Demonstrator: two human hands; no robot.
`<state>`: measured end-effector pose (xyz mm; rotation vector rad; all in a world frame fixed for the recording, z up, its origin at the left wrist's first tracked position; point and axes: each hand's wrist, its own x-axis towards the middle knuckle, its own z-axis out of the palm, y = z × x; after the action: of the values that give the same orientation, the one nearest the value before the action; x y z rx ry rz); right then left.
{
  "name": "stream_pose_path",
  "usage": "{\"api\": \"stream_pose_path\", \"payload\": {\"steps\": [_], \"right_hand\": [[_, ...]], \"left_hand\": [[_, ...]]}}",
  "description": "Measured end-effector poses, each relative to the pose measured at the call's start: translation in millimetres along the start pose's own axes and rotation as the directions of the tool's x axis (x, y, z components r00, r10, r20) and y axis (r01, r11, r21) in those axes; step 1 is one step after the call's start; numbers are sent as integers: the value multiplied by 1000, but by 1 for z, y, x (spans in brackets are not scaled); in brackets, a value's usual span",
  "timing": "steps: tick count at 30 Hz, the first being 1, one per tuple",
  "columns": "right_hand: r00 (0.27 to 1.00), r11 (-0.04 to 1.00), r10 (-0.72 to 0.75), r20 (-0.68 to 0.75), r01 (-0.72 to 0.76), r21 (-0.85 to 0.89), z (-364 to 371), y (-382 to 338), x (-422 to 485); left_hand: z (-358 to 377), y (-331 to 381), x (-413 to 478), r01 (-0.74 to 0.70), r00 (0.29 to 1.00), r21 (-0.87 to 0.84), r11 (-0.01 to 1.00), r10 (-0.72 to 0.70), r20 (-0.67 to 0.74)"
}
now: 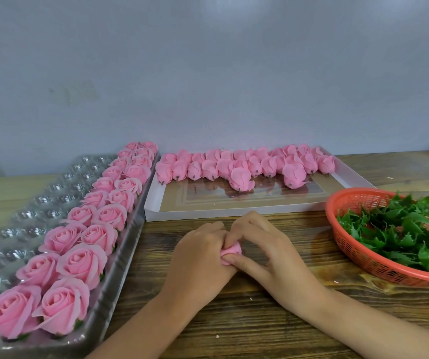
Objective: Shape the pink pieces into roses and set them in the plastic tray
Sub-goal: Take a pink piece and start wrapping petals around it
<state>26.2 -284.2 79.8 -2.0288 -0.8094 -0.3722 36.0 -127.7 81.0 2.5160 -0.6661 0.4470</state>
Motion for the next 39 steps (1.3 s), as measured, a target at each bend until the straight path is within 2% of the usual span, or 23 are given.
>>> {"api": "stream_pose_path", "payload": {"steps": [5, 7, 10, 14, 18, 20, 22, 24, 26, 30, 33, 35, 37, 39], "right_hand": [[998, 995, -63, 22, 64, -76, 0, 1, -1], [999, 997, -42, 11, 42, -71, 0, 1, -1], [1000, 998, -10, 5, 10, -61, 0, 2, -1], [999, 996, -48, 15, 49, -81, 0, 2, -1], [984, 969, -155, 92, 170, -182, -6, 0, -1], [979, 942, -143, 145, 179, -284, -11, -3, 0], [958, 864, -211, 196, 276, -421, -15, -5, 2], [901, 696, -350, 256, 434, -572, -17, -6, 3], [862, 590, -417, 290, 499, -634, -21, -9, 4], [825, 496, -459, 330, 546, -675, -26, -13, 5], [829, 534, -387, 403, 558, -635, -35, -21, 13], [868, 604, -233, 439, 483, -634, -45, -30, 24], [937, 661, 51, 347, 229, -715, -66, -36, 35], [956, 625, 225, 190, 8, -780, -98, -36, 39]], "left_hand": [[4, -6, 2, 41, 998, -151, 988, -32, 60], [4, -7, 2, 32, 998, -132, 991, -26, 49], [5, -6, 2, -10, 1000, -4, 1000, 10, 1], [5, -6, 1, -13, 1000, 48, 999, 13, -15], [5, -6, 1, -18, 1000, -11, 1000, 19, 9], [5, -7, 1, 13, 1000, -90, 996, -10, 29], [6, -9, 2, 46, 997, -140, 989, -36, 69], [8, -11, 5, 76, 989, -110, 991, -61, 137], [9, -12, 7, 135, 974, -150, 980, -103, 200], [6, -11, 7, 175, 959, -270, 947, -102, 264], [4, -8, 7, 193, 957, -319, 928, -106, 270], [4, -7, 6, 209, 972, -359, 909, -152, 181], [4, -9, 6, 234, 972, -357, 904, -208, 109], [2, -9, 6, 257, 966, -374, 891, -241, 91]]}}
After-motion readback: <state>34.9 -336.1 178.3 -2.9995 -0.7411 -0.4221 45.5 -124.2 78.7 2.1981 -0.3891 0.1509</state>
